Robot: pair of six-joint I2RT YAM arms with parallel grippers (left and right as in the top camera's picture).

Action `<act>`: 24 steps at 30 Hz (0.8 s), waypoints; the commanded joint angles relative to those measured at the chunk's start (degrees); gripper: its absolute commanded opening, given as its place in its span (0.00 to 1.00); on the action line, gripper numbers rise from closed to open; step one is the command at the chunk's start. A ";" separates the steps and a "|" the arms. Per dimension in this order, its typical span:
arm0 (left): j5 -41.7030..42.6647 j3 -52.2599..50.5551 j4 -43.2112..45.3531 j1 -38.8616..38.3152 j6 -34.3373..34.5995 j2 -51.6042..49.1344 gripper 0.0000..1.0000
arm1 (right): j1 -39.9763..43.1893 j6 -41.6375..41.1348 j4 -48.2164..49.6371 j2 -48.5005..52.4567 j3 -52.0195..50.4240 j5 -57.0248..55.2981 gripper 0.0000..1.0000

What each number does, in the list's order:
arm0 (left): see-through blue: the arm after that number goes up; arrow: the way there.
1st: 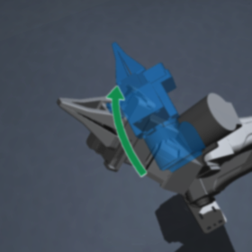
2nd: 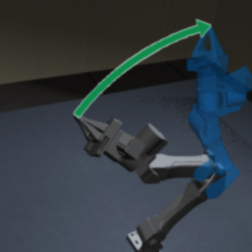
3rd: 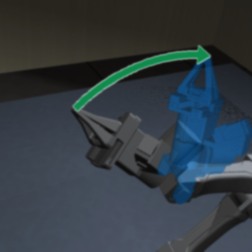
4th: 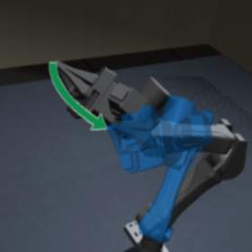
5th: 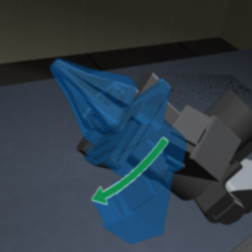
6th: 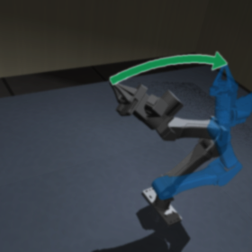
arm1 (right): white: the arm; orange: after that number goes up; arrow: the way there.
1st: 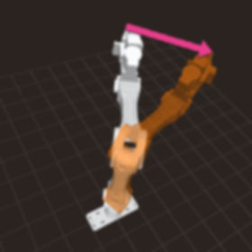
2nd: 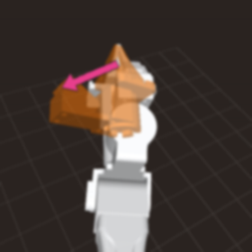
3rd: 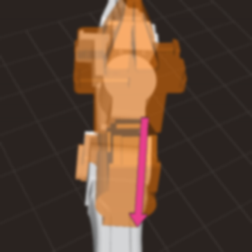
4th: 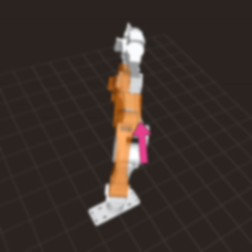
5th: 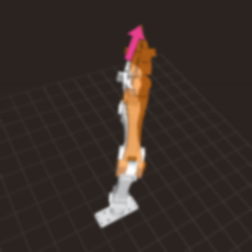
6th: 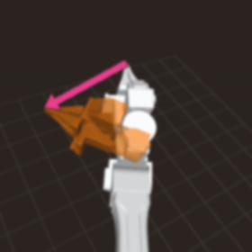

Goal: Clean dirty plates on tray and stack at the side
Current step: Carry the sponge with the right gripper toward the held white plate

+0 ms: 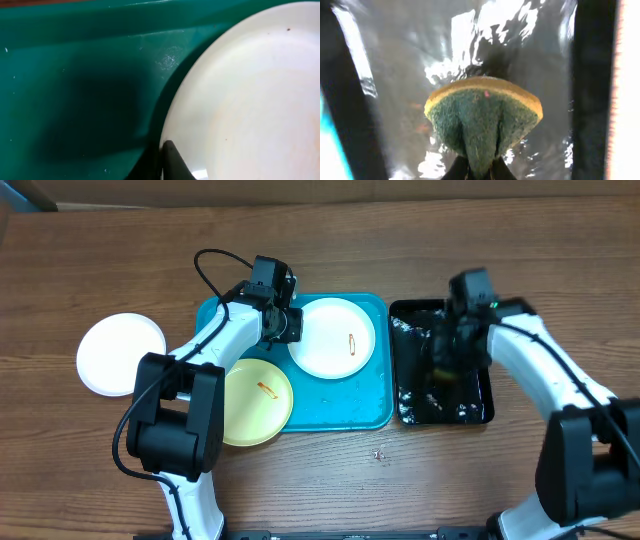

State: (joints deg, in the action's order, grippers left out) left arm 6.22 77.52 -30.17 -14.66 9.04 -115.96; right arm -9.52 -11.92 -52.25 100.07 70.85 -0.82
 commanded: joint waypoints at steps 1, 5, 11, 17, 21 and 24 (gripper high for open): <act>-0.44 0.85 0.09 -0.37 0.20 -0.94 0.04 | -0.13 0.94 -2.12 -3.78 4.22 0.04 0.04; -0.44 0.85 0.04 -0.37 0.20 -0.94 0.04 | -0.13 1.31 -2.14 -3.63 4.00 0.11 0.04; -0.22 0.85 -0.72 -0.37 0.46 -0.94 0.04 | -0.24 1.55 -3.48 -3.63 4.02 0.28 0.04; -0.22 0.85 -1.33 -0.37 2.38 -0.94 0.04 | -0.24 1.97 -3.30 -3.63 4.31 -1.25 0.04; -0.22 0.85 -1.29 -0.37 2.38 -0.94 0.04 | -1.03 -1.38 -5.01 -3.63 5.88 -4.55 0.04; -0.24 0.85 -1.36 -0.37 2.38 -0.94 0.04 | -3.08 -1.53 -6.58 -3.63 7.37 -6.78 0.04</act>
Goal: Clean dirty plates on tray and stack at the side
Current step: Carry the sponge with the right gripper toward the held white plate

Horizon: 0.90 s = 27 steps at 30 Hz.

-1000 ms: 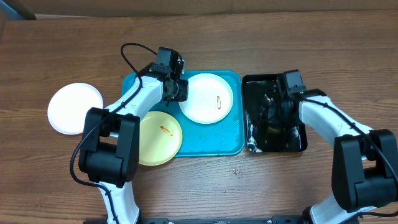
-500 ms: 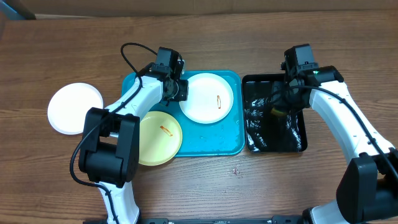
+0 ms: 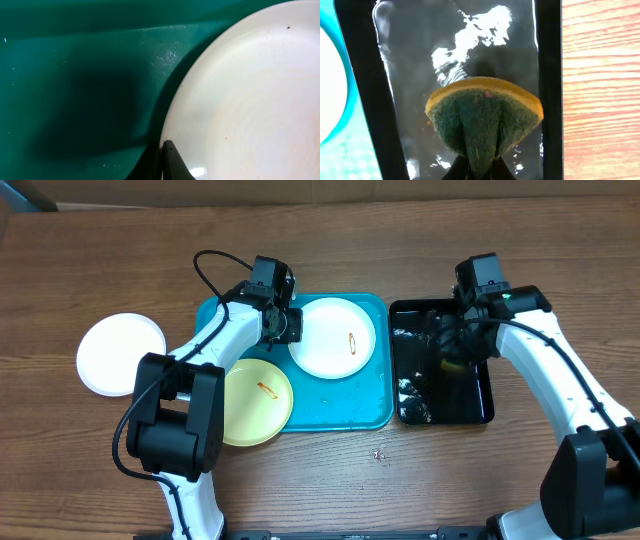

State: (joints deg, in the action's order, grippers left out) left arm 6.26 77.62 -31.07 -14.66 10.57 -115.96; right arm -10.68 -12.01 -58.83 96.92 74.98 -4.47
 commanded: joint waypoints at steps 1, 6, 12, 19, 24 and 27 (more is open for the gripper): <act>-0.28 0.74 -0.57 -0.37 0.85 -0.94 0.04 | -3.26 -1.44 -0.28 -0.48 3.54 -4.26 0.04; -0.31 0.74 -0.39 -0.37 0.83 -0.94 0.04 | -8.33 -1.11 -0.63 -0.02 3.48 -15.93 0.04; -0.28 0.74 -0.20 -0.37 0.85 -0.94 0.04 | -11.41 -0.20 0.17 0.17 3.48 -20.15 0.04; -0.72 0.74 0.24 -0.37 1.05 -0.94 0.04 | -10.93 -0.63 0.59 0.28 3.43 -20.28 0.04; -0.70 0.74 0.31 -0.33 1.05 -0.94 0.04 | -10.47 0.00 4.11 0.28 4.07 -7.23 0.04; -0.68 0.74 0.35 -0.37 1.07 -0.94 0.04 | -10.88 0.02 6.54 0.28 5.92 -0.35 0.04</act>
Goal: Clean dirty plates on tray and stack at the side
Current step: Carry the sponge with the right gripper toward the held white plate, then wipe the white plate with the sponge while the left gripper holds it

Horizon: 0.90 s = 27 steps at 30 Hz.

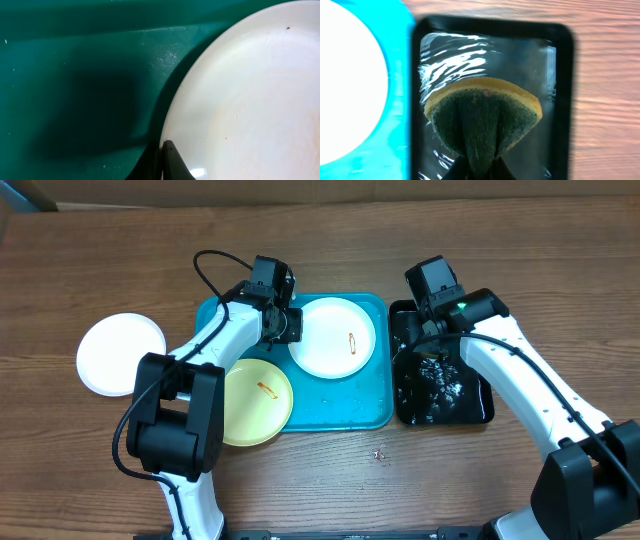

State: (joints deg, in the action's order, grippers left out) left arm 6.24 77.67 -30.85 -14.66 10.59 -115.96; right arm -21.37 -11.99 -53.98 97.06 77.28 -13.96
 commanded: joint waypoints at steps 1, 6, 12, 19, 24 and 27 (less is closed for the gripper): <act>-0.63 0.70 0.22 -0.37 1.05 -0.94 0.04 | -0.44 0.00 2.51 0.15 4.46 10.95 0.04; -0.44 0.70 0.24 -0.37 1.03 -0.94 0.05 | -2.82 -0.04 8.74 0.68 6.05 14.49 0.04; -0.44 0.70 0.22 -0.37 1.03 -0.94 0.05 | -6.67 -0.22 13.40 6.47 6.03 9.66 0.04; -0.24 0.70 -0.26 -0.39 1.05 -0.94 0.05 | -10.14 -0.20 17.29 15.08 6.03 1.99 0.04; -0.24 0.70 -0.17 -0.39 1.05 -0.94 0.04 | -11.08 -0.44 18.16 19.58 6.03 0.66 0.04; -0.26 0.70 0.04 -0.39 1.05 -0.94 0.04 | -11.19 -0.42 18.08 21.57 6.03 0.46 0.04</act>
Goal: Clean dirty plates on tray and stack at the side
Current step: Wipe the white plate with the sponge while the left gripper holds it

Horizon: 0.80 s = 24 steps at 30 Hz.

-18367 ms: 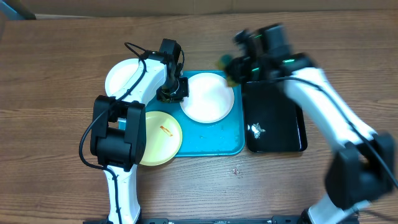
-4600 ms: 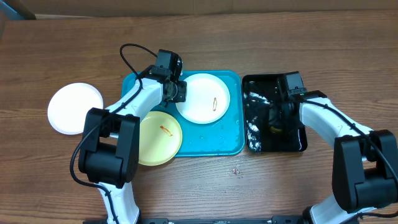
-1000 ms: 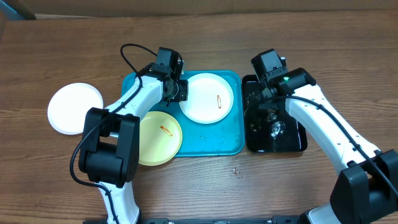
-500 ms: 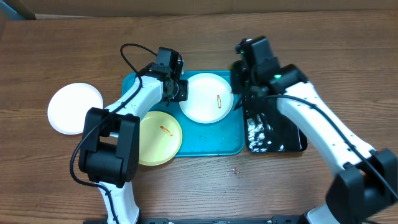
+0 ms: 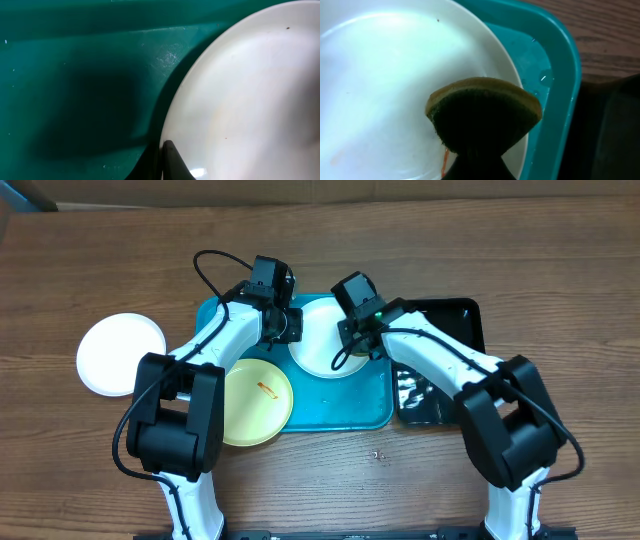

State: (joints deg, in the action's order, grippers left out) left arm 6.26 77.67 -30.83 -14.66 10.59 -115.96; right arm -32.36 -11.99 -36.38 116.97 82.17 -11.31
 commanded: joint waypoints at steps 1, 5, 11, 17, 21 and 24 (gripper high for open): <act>-0.26 0.70 0.04 -0.39 1.05 -0.94 0.05 | -0.20 -0.44 0.31 2.25 1.14 -2.16 0.04; -0.26 0.70 0.07 -0.39 1.11 -0.94 0.05 | -0.20 -1.75 1.25 3.43 0.48 -0.83 0.04; -0.26 0.70 0.07 -0.39 1.22 -0.94 0.05 | -0.13 -6.19 4.85 4.07 -1.46 0.17 0.04; -0.28 0.70 0.09 -0.39 1.22 -0.94 0.05 | -0.15 -7.82 5.81 4.46 -1.49 8.61 0.04; -0.28 0.70 0.24 -0.39 1.22 -0.94 0.05 | -0.15 -9.18 6.10 4.46 -1.49 13.66 0.04; -0.28 0.70 0.24 -0.39 1.20 -0.94 0.05 | -0.13 -9.31 6.86 4.46 -1.49 16.26 0.04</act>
State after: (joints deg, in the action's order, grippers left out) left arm 6.22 77.67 -30.79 -14.66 10.79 -115.96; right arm -32.29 -19.70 -29.98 120.29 81.52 -1.28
